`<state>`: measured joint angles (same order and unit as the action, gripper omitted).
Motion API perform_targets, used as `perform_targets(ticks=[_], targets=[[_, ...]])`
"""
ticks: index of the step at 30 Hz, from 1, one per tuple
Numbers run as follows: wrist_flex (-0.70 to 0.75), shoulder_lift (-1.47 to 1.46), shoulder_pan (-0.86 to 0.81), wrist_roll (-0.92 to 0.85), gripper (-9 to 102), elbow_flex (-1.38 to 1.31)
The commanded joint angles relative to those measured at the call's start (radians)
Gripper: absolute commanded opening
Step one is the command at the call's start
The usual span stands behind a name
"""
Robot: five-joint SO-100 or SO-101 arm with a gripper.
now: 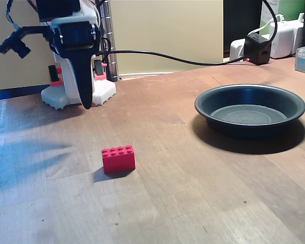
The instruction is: Grasp a lego block and put it in the bin.
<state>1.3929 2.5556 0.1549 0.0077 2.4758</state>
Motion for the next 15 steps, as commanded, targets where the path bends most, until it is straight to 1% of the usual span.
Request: perform_targets(ticks=[1,4,6,11,15], targets=[[-0.017,-0.032,0.018,0.0,1,-0.077],[-0.015,-0.178,0.029,-0.002,1,-0.167],[0.005,-0.304,0.034,-0.002,1,-0.273],[0.161,-0.584,0.037,-0.011,1,-0.557],[0.258,-0.736,0.089,-0.002,1,-0.758]])
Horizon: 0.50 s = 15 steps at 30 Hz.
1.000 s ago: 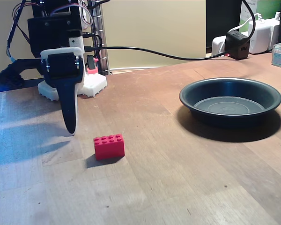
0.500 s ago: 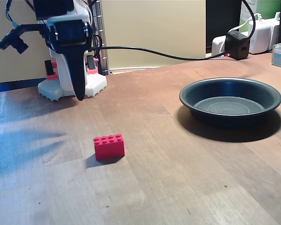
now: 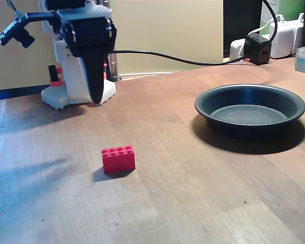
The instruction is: Grasp a lego block and put it in the bin.
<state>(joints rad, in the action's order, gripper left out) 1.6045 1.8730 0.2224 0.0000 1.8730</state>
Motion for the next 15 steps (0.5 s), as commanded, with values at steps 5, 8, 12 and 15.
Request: perform_targets(ticks=[5,8,12,15], targets=[[0.051,-0.196,0.031,0.002,1,-0.295],[0.037,-0.268,0.031,0.008,1,-0.334],[-0.017,-0.322,0.02,0.0,1,-0.348],[-0.054,-0.341,0.018,-0.005,1,-0.341]])
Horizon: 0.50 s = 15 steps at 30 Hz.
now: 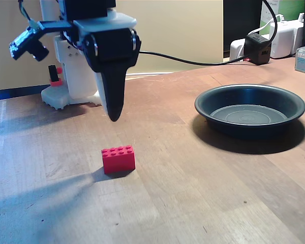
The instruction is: Grasp a lego block and put it in the bin.
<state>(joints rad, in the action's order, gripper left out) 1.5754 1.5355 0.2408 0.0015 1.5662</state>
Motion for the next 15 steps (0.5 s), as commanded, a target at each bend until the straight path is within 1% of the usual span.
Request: perform_targets(ticks=[1,3,7,9,12,15], targets=[[-0.038,-0.005,0.0,-0.006,2,-0.029],[-0.048,-0.008,-0.002,-0.002,6,-0.028],[-0.051,-0.011,-0.003,0.005,19,-0.025],[-0.051,-0.011,-0.003,0.006,24,-0.023],[-0.058,-0.012,-0.012,0.006,26,0.011],[-0.112,-0.012,-0.021,-0.002,26,0.067]])
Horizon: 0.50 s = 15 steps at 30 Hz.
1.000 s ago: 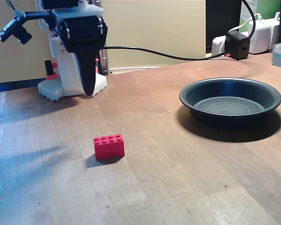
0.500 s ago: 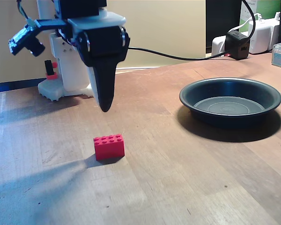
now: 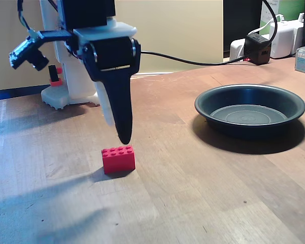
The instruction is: Grasp a lego block and put it in the bin.
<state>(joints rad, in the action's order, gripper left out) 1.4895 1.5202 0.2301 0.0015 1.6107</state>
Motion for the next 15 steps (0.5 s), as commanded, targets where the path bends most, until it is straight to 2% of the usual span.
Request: perform_targets(ticks=[1,8,15], targets=[[-0.051,0.003,-0.014,-0.005,26,0.046],[-0.187,0.003,-0.014,-0.003,26,0.179],[-0.209,0.003,-0.008,0.008,26,0.227]])
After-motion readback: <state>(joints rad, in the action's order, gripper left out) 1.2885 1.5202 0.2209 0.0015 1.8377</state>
